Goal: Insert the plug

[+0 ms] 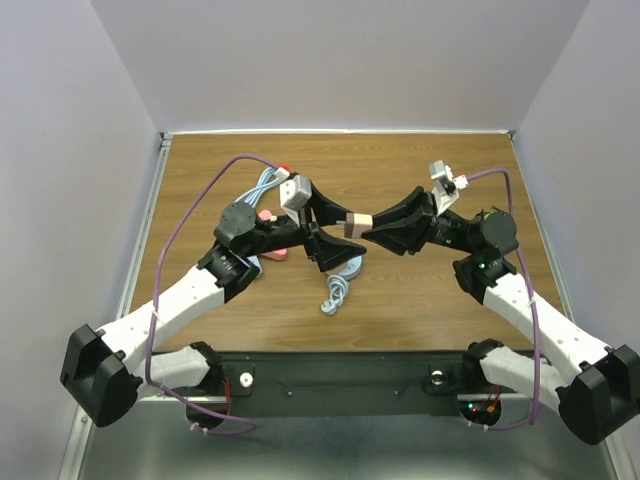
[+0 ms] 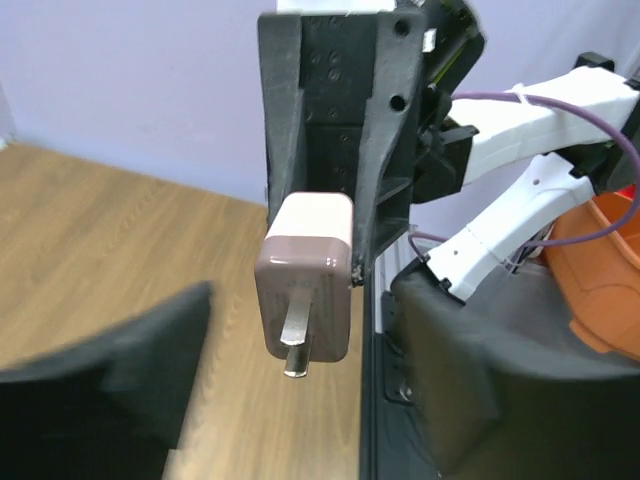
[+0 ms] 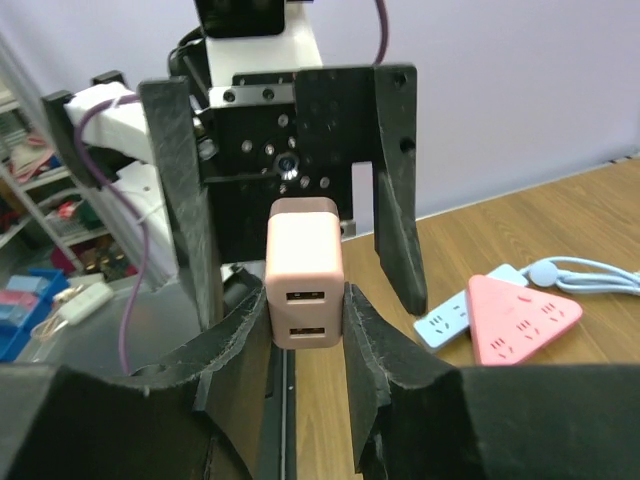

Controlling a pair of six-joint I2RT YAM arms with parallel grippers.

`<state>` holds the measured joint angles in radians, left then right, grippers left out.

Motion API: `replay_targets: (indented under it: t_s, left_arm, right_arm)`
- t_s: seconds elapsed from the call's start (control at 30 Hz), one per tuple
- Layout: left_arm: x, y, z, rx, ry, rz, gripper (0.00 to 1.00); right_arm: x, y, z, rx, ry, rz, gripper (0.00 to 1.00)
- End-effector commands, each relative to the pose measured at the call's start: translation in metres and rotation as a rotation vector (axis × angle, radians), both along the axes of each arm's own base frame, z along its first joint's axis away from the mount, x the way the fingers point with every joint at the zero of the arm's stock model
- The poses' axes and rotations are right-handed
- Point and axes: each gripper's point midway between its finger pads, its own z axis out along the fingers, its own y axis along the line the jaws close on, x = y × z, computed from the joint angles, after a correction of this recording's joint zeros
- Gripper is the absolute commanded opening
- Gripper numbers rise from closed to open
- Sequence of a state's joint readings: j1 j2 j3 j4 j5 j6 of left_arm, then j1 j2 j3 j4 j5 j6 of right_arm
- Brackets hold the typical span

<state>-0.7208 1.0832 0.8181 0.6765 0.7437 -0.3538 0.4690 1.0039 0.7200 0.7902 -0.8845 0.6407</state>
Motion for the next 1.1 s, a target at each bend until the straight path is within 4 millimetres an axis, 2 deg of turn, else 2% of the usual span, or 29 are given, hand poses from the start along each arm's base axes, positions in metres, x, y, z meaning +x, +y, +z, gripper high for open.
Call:
replay_targets:
  t_s: [0.0, 0.13, 0.23, 0.27, 0.3, 0.33, 0.37, 0.4, 0.47, 0.53, 0.57, 0.73, 0.87, 0.9, 1.07]
  left_arm:
    - [0.017, -0.001, -0.024, 0.065, 0.043, 0.067, 0.99]
    - [0.035, 0.009, -0.047, 0.124, 0.089, 0.152, 0.99]
    - [0.044, 0.020, -0.061, 0.147, 0.112, 0.208, 0.99]
    - [0.052, 0.026, -0.071, 0.169, 0.140, 0.268, 0.99]
    - [0.057, 0.030, -0.073, 0.178, 0.135, 0.307, 0.99]
    - [0.063, 0.035, -0.078, 0.197, 0.146, 0.352, 0.99]
    - [0.075, 0.044, -0.089, 0.238, 0.180, 0.440, 0.99]
    - [0.079, 0.049, -0.094, 0.257, 0.186, 0.479, 0.99]
    - [0.091, 0.059, -0.104, 0.285, 0.219, 0.567, 0.99]
    - [0.093, 0.061, -0.115, 0.309, 0.232, 0.583, 0.98]
    - [0.095, 0.060, -0.121, 0.326, 0.242, 0.585, 0.97]
    - [0.102, 0.058, -0.149, 0.411, 0.310, 0.601, 0.93]
    - [0.107, 0.059, -0.171, 0.480, 0.365, 0.621, 0.93]
    - [0.109, 0.058, -0.181, 0.508, 0.388, 0.622, 0.93]
    - [0.110, 0.054, -0.203, 0.556, 0.453, 0.612, 0.90]
  right_arm:
    - [0.019, 0.000, -0.007, 0.008, 0.015, -0.098, 0.01]
    - [0.028, -0.005, -0.007, -0.001, 0.011, -0.147, 0.01]
    - [0.046, -0.013, -0.004, -0.057, 0.042, -0.251, 0.00]
    - [0.055, -0.016, -0.026, -0.157, 0.080, -0.297, 0.00]
    - [0.068, -0.019, -0.018, -0.176, 0.077, -0.357, 0.01]
    - [0.075, -0.021, -0.023, -0.211, 0.092, -0.389, 0.00]
    - [0.081, -0.025, -0.042, -0.287, 0.140, -0.421, 0.00]
    - [0.087, -0.026, -0.038, -0.308, 0.147, -0.441, 0.00]
    - [0.102, -0.025, -0.065, -0.398, 0.232, -0.462, 0.00]
    - [0.117, -0.026, -0.096, -0.506, 0.336, -0.487, 0.00]
    - [0.118, -0.030, -0.116, -0.575, 0.399, -0.502, 0.00]
    - [0.136, -0.041, -0.178, -0.818, 0.568, -0.550, 0.00]
    - [0.139, -0.047, -0.199, -0.921, 0.616, -0.551, 0.00]
    - [0.137, -0.048, -0.204, -0.954, 0.635, -0.539, 0.00]
    - [0.134, -0.043, -0.212, -1.017, 0.639, -0.489, 0.00]
